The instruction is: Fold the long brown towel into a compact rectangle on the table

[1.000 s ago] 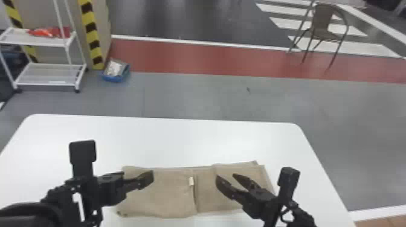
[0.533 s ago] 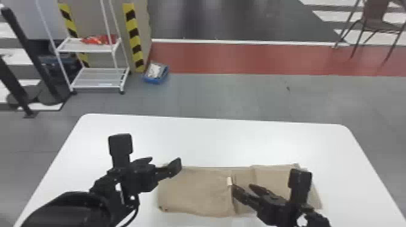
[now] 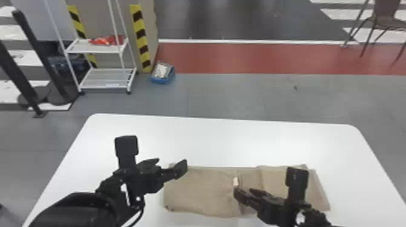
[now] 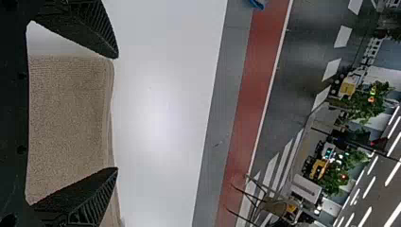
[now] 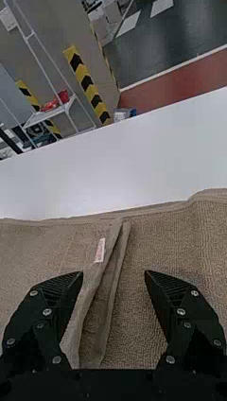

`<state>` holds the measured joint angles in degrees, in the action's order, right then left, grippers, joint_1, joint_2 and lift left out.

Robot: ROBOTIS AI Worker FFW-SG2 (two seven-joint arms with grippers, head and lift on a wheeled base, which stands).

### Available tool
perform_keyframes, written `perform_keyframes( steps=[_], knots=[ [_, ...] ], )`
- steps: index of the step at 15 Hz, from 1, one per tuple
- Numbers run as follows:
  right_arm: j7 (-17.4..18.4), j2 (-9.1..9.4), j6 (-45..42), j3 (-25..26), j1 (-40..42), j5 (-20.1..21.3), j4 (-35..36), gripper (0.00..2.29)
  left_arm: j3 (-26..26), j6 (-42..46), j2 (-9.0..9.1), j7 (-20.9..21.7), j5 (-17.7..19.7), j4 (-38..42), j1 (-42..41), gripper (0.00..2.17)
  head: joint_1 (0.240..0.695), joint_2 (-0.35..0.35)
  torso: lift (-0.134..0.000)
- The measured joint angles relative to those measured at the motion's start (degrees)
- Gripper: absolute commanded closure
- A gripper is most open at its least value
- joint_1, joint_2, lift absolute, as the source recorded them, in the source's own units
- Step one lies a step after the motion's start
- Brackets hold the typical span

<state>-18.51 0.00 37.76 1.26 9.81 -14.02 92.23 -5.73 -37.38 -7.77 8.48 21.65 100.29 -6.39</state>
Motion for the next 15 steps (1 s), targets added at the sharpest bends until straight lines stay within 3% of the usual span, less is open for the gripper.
perform_keyframes(
  steps=[14,15],
  knots=[
    [1.2,0.00,5.9,-1.9,-3.6,-1.3,-2.7,0.56,0.6,0.1,0.04,0.9,0.3,0.5,-0.9,0.04,0.695,0.031,0.000],
    [1.2,0.00,6.0,-1.9,-3.6,-1.4,-2.8,0.73,0.7,0.1,0.03,0.9,0.4,0.5,-1.0,0.04,0.695,0.031,0.000]
  ],
)
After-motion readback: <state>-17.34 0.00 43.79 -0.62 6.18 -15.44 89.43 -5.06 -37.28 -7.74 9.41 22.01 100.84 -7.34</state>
